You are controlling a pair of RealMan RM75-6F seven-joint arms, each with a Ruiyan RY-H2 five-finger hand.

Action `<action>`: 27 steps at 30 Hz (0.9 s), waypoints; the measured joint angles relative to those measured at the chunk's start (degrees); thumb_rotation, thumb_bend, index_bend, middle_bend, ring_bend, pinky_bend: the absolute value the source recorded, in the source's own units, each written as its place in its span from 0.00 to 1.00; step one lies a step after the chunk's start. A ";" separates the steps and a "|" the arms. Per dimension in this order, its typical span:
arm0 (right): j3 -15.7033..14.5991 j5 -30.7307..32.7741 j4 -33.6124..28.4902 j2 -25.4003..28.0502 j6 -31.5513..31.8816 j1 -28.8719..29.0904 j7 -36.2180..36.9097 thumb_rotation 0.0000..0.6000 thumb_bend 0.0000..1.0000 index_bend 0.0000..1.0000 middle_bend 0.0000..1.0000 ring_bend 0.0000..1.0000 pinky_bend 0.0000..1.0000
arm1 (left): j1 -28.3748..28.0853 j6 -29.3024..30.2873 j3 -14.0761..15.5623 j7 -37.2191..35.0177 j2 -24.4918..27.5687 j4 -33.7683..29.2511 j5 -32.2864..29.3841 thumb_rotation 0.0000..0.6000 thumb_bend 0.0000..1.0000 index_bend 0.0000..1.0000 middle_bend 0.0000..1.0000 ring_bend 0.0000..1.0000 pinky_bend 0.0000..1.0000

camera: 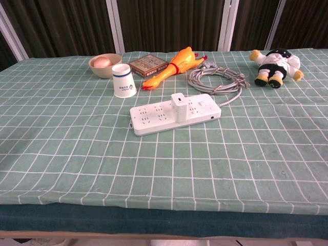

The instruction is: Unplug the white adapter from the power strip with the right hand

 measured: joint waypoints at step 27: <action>1.04 -5.67 -6.00 3.13 -2.82 5.47 -5.19 1.00 0.16 0.00 0.04 0.00 0.07 | -10.31 -15.70 -1.13 2.02 1.15 -7.44 -1.45 1.00 0.36 0.00 0.00 0.00 0.15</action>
